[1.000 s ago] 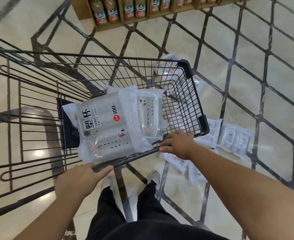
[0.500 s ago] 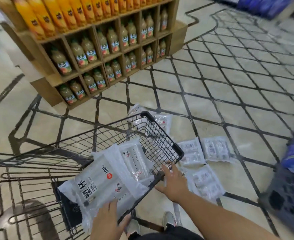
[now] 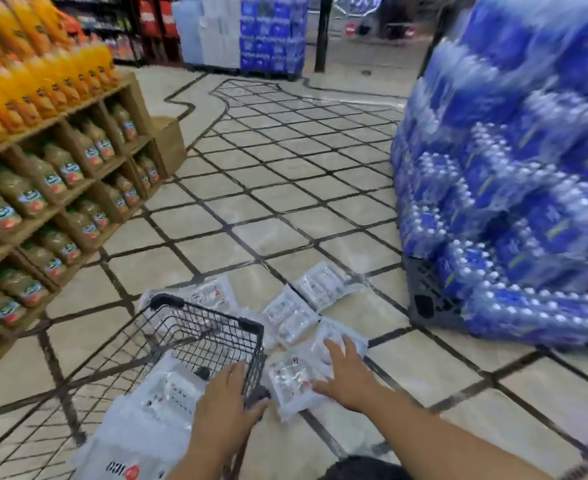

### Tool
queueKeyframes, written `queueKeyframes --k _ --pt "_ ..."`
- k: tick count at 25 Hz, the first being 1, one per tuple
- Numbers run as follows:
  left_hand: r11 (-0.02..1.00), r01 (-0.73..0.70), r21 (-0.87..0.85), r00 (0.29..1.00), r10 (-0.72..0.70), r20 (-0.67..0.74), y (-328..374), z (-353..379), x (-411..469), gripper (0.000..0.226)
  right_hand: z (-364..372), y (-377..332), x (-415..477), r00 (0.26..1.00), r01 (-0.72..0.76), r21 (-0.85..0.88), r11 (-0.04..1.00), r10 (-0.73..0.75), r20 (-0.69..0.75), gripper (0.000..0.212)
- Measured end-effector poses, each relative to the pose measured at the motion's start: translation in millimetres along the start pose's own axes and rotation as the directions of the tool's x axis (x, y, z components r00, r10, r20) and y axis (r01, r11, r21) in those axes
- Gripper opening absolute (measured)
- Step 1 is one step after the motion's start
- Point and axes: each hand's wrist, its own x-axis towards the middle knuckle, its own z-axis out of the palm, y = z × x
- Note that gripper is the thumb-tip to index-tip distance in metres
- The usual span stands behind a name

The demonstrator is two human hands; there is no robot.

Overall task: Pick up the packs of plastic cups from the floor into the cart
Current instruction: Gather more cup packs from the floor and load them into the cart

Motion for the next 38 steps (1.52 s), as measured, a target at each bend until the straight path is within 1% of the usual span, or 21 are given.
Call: queueKeyframes --k 1,3,4,6,7,8,10,11,13,15,17,18,20,21,23,27,30,31,33,36,38 --pt "0.999 -0.036 0.006 0.999 0.036 0.015 13.4 -0.1 6.0 0.093 -5.3 11.8 -7.8 1.000 -0.021 0.025 0.999 0.021 -0.008 0.111" --pt "0.993 -0.114 0.031 0.992 0.113 0.049 46.3 -0.8 16.0 0.097 -17.2 37.9 -21.3 0.995 -0.080 0.113 0.990 0.086 -0.049 0.134" --pt "0.989 -0.143 0.039 0.988 0.141 0.056 62.2 -0.5 20.4 0.104 -23.0 50.5 -25.3 0.992 -0.104 0.160 0.982 0.114 -0.058 0.134" --pt "0.980 -0.190 0.061 0.981 0.187 0.048 92.7 3.6 30.7 0.128 -34.0 77.0 -31.4 0.988 -0.124 0.211 0.970 0.141 -0.063 0.111" --pt "0.977 -0.198 0.081 0.979 0.193 0.058 106.9 8.8 36.3 0.133 -38.9 91.9 -33.6 0.987 -0.128 0.238 0.963 0.147 -0.064 0.103" --pt "0.977 -0.196 0.088 0.979 0.191 0.066 122.5 13.9 41.3 0.131 -45.3 106.9 -35.1 0.986 -0.129 0.264 0.956 0.151 -0.067 0.101" --pt "0.979 -0.185 0.081 0.980 0.179 0.085 147.4 23.7 51.7 0.114 -60.5 131.5 -36.4 0.986 -0.133 0.269 0.954 0.155 -0.065 0.102" --pt "0.981 -0.181 0.075 0.981 0.174 0.085 166.0 29.1 56.0 0.110 -71.6 147.6 -36.6 0.985 -0.139 0.265 0.954 0.161 -0.063 0.103" --pt "0.983 -0.164 0.085 0.983 0.156 0.096 206.3 41.0 60.0 0.115 -95.8 179.9 -37.2 0.983 -0.151 0.270 0.951 0.174 -0.063 0.104" --pt "0.991 -0.124 0.044 0.985 0.118 0.129 246.1 56.8 67.2 0.121 -120.7 211.5 -34.3 0.981 -0.151 0.298 0.942 0.181 -0.075 0.104" --pt "0.996 -0.087 -0.002 0.987 0.086 0.139 276.0 74.7 76.3 0.107 -140.2 236.5 -30.3 0.980 -0.150 0.314 0.937 0.184 -0.081 0.104" --pt "0.998 -0.057 -0.027 0.990 0.060 0.131 287.1 80.0 79.0 0.105 -146.9 245.0 -28.6 0.980 -0.145 0.321 0.936 0.181 -0.085 0.104" --pt "0.999 -0.028 -0.044 0.993 0.033 0.112 305.6 87.5 85.7 0.118 -157.0 263.4 -23.4 0.981 -0.129 0.327 0.936 0.168 -0.094 0.104" --pt "0.999 -0.029 -0.037 0.994 0.032 0.106 311.8 89.2 89.9 0.123 -160.9 269.4 -19.8 0.984 -0.122 0.320 0.939 0.158 -0.088 0.105" --pt "1.000 -0.027 -0.014 0.996 0.029 0.090 320.6 87.2 101.3 0.121 -167.4 276.9 -8.4 0.990 -0.106 0.305 0.946 0.130 -0.060 0.105" --pt "1.000 -0.019 0.009 0.997 0.018 0.075 319.9 77.8 135.9 0.103 -178.2 271.7 22.9 0.992 -0.125 0.294 0.948 0.124 0.022 0.110" --pt "0.999 -0.040 -0.032 0.998 0.041 0.042 312.4 71.2 175.0 0.114 -194.2 261.2 56.4 0.990 -0.132 0.270 0.954 0.140 -0.009 0.112" --pt "0.998 -0.049 -0.045 0.998 0.051 0.044 308.5 69.0 189.3 0.114 -202.3 257.1 65.7 0.989 -0.140 0.249 0.958 0.148 -0.012 0.110" --pt "0.997 -0.049 -0.056 0.997 0.053 0.057 304.8 61.9 215.5 0.106 -218.5 250.8 84.0 0.986 -0.152 0.236 0.960 0.162 -0.025 0.107" --pt "0.993 -0.097 -0.068 0.995 0.099 0.032 304.8 50.9 246.9 0.105 -236.0 242.3 110.9 0.982 -0.149 0.242 0.959 0.173 -0.081 0.107" --pt "0.992 -0.112 -0.050 0.993 0.114 0.036 302.2 44.3 266.4 0.095 -243.3 233.5 130.0 0.980 -0.152 0.254 0.955 0.180 -0.090 0.109"
